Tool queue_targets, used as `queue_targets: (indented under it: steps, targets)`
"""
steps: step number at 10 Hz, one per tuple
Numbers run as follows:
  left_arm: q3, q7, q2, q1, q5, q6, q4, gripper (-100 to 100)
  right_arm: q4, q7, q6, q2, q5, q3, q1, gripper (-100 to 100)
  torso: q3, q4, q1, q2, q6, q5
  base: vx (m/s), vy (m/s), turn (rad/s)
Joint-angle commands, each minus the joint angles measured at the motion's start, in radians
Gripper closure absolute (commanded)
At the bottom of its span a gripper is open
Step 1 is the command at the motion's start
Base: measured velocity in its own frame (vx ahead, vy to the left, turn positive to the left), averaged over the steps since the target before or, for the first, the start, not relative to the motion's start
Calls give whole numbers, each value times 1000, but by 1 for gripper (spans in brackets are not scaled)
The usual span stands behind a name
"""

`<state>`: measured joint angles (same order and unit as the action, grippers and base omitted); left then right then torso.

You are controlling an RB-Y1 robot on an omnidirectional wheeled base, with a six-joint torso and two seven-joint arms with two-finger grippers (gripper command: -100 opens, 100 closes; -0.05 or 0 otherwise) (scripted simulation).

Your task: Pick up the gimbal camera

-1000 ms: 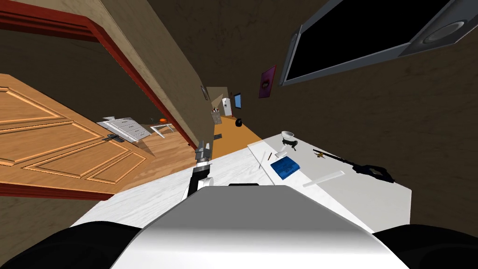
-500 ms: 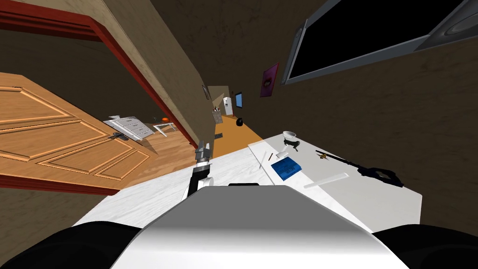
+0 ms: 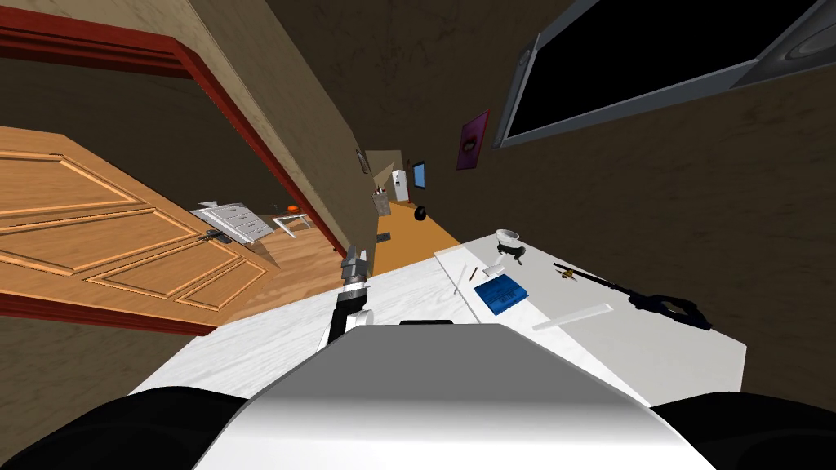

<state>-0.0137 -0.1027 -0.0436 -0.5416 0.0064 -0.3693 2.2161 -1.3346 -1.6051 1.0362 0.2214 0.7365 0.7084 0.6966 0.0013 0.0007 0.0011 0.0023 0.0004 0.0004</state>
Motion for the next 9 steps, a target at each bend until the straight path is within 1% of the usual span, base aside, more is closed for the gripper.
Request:
queue_targets:
  steps: [1, 3, 4, 5, 6, 8, 9]
  targets:
    - [0, 0, 0, 0, 0, 0, 0, 0, 0, 0, 0, 0, 0, 0, 0, 100, 0, 0, 0, 0, 0, 0, 0, 0, 0]
    - [0, 0, 0, 0, 0, 0, 0, 0, 0, 0, 0, 0, 0, 0, 0, 100, 0, 0, 0, 0, 0, 0, 0, 0, 0]
    - [0, 0, 0, 0, 0, 0, 0, 0, 0, 0, 0, 0, 0, 0, 0, 0, 0, 0, 0, 0, 0, 0, 0, 0, 0]
    - [0, 0, 0, 0, 0, 0, 0, 0, -35, -6, 20, 3, 6, -1, 16, 100, 0, 0, 0, 0, 0, 0, 18, 3, -77]
    - [0, 0, 0, 0, 0, 0, 0, 0, -47, -7, 27, 5, 8, -1, 22, 100, -1, -1, 1, -1, 1, 1, 29, 11, -77]
    - [0, 0, 0, 0, 0, 0, 0, 0, -91, -13, 53, 10, 19, -2, 45, 100, -1, -1, 2, -2, 1, 1, 30, 15, -58]
    - [0, 0, 0, 0, 0, 0, 0, 0, -75, -9, 43, 9, 18, -1, 39, 100, -1, -1, 2, -2, 1, 1, 13, 6, -14]
